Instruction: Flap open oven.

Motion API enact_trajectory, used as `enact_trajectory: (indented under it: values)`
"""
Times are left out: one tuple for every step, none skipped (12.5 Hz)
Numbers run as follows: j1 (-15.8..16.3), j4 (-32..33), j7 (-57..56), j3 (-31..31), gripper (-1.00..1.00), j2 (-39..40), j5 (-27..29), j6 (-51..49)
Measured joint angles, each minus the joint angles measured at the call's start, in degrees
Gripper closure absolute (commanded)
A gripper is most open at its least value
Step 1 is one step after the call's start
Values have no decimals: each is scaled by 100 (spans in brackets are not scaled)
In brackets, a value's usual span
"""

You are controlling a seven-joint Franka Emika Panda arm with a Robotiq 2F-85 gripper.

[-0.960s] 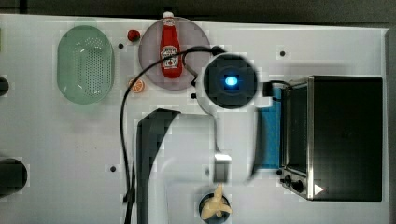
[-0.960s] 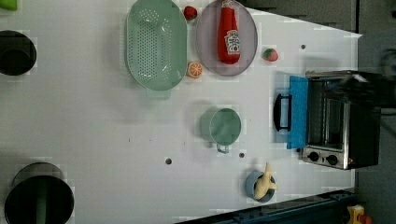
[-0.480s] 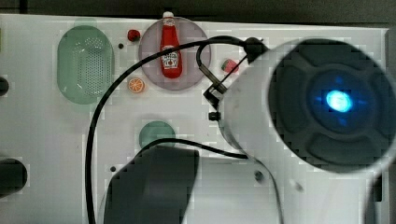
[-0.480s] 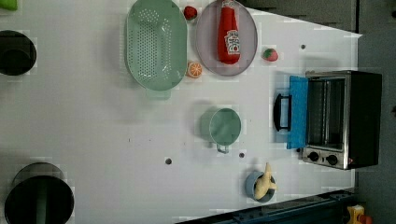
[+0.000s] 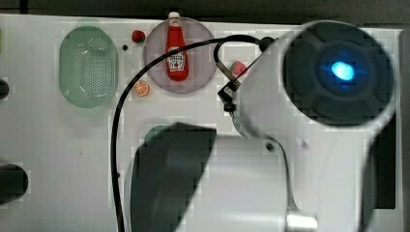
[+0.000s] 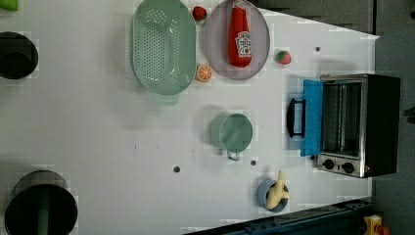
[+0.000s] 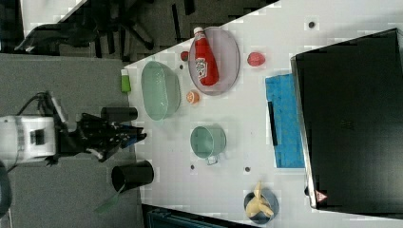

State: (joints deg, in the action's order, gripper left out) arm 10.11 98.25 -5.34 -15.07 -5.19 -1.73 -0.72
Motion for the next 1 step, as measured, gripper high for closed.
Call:
enact_trajectory:
  values:
    - [4,11,0,15,65,101,6,-7]
